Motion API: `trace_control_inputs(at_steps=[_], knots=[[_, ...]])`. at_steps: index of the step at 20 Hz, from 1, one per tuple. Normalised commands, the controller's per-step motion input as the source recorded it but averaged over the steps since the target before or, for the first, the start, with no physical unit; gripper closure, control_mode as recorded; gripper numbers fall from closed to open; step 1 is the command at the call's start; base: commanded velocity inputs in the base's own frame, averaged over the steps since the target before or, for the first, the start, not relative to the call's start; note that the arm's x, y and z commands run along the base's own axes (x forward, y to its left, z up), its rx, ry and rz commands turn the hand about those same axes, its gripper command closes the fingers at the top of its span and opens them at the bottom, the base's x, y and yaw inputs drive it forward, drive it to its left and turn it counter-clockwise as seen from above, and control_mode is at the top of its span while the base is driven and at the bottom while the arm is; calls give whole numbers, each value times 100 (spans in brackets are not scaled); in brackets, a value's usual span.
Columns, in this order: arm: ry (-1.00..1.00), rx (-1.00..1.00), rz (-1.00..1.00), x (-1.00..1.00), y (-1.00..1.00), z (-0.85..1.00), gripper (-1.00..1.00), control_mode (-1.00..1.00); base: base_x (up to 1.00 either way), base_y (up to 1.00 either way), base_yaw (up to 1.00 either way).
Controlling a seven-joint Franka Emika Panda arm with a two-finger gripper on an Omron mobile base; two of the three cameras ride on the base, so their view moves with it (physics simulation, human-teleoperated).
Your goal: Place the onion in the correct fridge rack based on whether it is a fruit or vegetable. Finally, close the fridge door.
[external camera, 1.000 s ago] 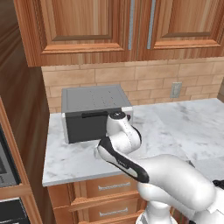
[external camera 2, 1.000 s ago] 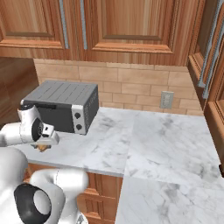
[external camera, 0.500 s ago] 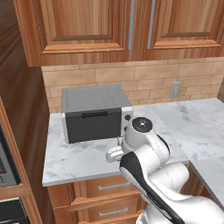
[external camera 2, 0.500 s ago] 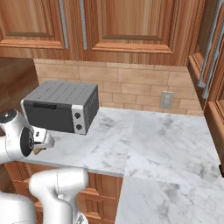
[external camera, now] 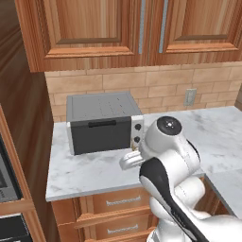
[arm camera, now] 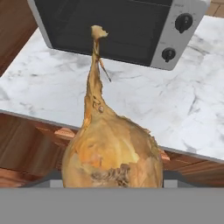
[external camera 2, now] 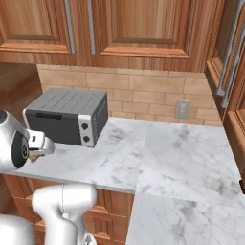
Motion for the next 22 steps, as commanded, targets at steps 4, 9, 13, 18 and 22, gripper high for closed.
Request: trace_control_inputs(at_steps=[4,9,13,18,22], knots=[[2,8,23,0,-19,6,100,-100,0,0,0],[5,15,20,0,-24,6,100,-100,0,0,0],[6,29,14,0,-34,17,100,-100,0,0,0],[6,22,9,0,-23,14,100,-100,0,0,0],[-2,-1,0,0,2,0,100,-100,0,0,0]])
